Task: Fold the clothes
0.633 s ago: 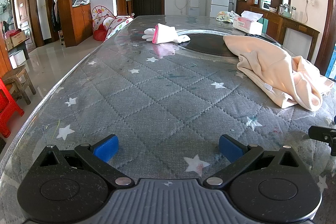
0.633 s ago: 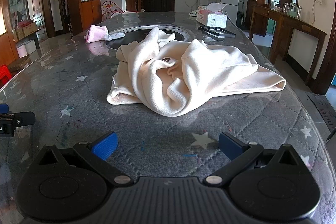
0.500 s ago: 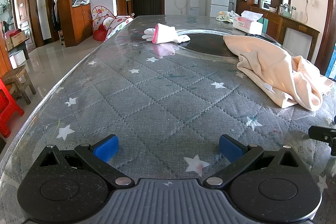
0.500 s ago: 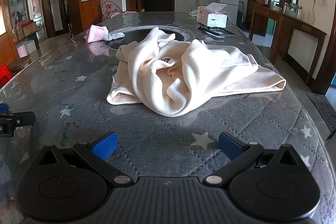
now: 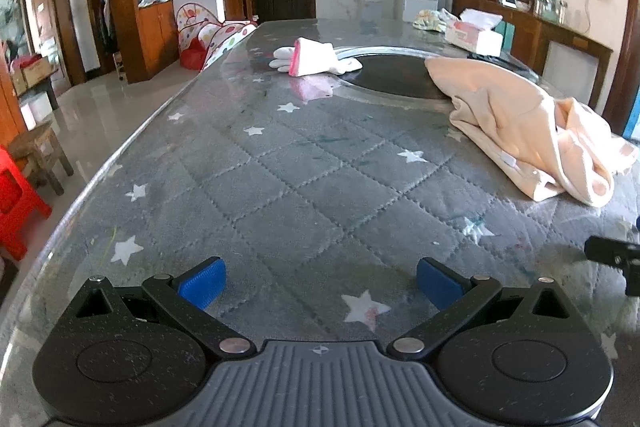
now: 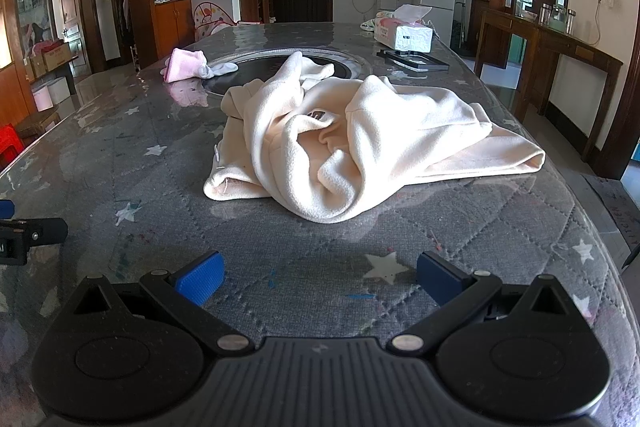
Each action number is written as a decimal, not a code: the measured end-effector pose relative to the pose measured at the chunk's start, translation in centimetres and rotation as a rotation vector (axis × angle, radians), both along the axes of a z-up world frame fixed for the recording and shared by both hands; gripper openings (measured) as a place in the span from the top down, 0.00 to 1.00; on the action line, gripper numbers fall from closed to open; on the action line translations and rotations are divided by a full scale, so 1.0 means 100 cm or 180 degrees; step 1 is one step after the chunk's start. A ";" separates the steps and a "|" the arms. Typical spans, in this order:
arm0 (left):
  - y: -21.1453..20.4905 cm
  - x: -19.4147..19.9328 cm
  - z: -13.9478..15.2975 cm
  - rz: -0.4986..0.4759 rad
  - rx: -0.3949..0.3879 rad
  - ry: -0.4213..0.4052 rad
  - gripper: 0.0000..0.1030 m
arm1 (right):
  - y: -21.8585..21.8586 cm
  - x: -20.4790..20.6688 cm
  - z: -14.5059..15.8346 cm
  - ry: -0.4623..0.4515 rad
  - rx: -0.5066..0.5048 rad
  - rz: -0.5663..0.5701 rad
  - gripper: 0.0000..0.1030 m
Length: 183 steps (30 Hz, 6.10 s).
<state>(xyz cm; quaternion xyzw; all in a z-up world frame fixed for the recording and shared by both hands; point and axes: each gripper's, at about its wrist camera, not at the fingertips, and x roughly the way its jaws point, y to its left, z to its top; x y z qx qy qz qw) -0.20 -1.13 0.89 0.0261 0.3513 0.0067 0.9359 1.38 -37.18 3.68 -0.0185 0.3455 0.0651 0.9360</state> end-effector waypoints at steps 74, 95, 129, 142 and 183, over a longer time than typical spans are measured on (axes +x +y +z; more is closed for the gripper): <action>-0.074 0.008 0.031 -0.0362 0.0321 0.0326 0.00 | -0.025 -0.029 0.035 -0.0128 0.0239 -0.0076 0.00; -0.084 0.017 0.033 -0.0430 0.0375 0.0370 0.00 | -0.031 -0.019 0.038 -0.0119 0.0226 -0.0106 0.00; -0.097 0.063 0.041 -0.0495 0.0396 0.0442 0.00 | -0.037 0.041 0.045 -0.0053 0.0213 -0.0084 0.08; -0.110 0.093 0.047 -0.0642 0.0370 0.0479 0.00 | -0.032 0.090 0.037 0.0061 0.0255 -0.0083 0.28; -0.131 0.117 0.050 -0.1168 -0.0012 0.0556 0.98 | -0.060 0.093 0.036 -0.0017 0.0500 -0.0158 0.94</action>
